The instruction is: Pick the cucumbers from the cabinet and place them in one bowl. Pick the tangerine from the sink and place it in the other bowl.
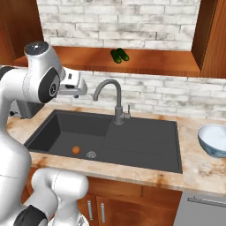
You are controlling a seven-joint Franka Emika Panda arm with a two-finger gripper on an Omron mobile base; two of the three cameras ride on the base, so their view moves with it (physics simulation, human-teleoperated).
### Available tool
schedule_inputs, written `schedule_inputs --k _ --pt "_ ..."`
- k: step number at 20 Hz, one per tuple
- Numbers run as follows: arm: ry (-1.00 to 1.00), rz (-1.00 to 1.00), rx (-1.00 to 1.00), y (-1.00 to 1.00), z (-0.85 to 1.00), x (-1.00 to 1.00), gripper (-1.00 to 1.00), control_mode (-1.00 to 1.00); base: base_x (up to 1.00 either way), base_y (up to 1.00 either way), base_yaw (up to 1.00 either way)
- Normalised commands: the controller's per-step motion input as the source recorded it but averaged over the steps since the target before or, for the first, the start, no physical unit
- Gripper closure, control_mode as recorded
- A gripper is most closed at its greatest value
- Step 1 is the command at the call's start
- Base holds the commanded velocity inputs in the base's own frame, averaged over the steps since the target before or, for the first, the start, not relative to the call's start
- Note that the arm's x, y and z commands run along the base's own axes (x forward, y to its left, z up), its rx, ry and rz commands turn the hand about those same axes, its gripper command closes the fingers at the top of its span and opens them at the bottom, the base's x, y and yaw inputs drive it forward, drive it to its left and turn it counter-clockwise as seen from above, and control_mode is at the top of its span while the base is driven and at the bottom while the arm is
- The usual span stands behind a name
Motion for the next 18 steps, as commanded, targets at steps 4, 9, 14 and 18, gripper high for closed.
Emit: schedule_inputs --k 4,9,14,18 --pt "-0.32 0.0 -0.01 0.0 0.34 0.0 -1.0 -1.0 0.0 0.0 0.0" --pt "-0.19 0.0 0.0 0.0 0.42 -0.01 -1.0 -1.0 0.0 0.0 0.0" --pt "0.09 0.0 0.0 0.0 0.78 0.0 -1.0 -1.0 0.0 0.0 0.0" --pt "0.03 0.0 0.0 0.0 0.48 0.0 -1.0 -1.0 0.0 0.0 0.0"
